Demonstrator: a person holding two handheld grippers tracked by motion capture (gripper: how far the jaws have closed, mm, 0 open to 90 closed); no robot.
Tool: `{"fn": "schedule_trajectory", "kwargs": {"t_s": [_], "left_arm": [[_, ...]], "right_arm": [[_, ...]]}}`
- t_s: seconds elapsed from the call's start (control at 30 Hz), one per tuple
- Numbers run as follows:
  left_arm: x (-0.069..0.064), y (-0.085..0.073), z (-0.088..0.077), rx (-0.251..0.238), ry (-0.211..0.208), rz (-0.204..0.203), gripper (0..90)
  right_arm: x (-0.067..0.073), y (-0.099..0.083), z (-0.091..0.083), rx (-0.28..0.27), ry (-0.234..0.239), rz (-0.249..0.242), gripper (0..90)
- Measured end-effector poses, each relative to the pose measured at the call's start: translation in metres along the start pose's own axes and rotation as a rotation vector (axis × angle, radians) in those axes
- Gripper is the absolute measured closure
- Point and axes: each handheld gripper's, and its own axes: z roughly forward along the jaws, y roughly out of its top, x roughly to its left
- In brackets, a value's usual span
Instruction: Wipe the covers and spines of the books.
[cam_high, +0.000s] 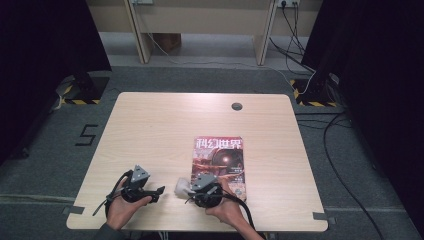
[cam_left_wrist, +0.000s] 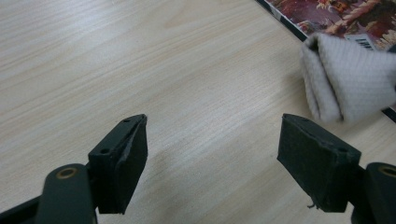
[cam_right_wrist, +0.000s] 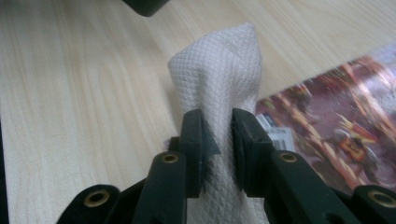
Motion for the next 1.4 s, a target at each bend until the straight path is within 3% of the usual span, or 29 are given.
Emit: {"fn": "schedule_trajectory", "kwargs": {"t_s": [0.1,0.2,0.3,0.47,0.57,1.03,1.27,1.4], "left_arm": [[0.000,0.000,0.000,0.000,0.006,-0.005,23.9],[0.001,-0.001,0.000,-0.001,0.008,-0.007,23.9],[0.000,-0.001,0.000,-0.001,0.006,-0.009,24.0],[-0.001,-0.001,0.001,0.002,0.004,-0.006,24.0],[-0.001,-0.001,0.001,0.003,0.004,-0.009,24.0],[-0.002,-0.001,0.002,0.006,-0.001,-0.006,24.0],[-0.002,-0.001,0.002,0.005,-0.002,-0.007,24.0],[-0.002,-0.001,0.002,0.006,-0.003,-0.005,24.0]], "right_arm": [[0.010,0.005,0.004,0.002,0.017,-0.041,75.1],[0.015,0.006,0.005,0.002,0.023,-0.050,75.1],[0.011,0.004,0.005,-0.009,0.041,-0.024,75.4],[0.004,-0.001,-0.001,-0.008,0.025,0.001,75.4],[-0.007,-0.011,-0.009,-0.010,-0.005,0.043,75.3],[-0.044,-0.045,-0.038,-0.017,-0.122,0.142,75.2],[-0.042,-0.047,-0.040,-0.015,-0.137,0.136,74.5],[-0.031,-0.045,-0.037,-0.023,-0.107,0.118,74.5]]}}
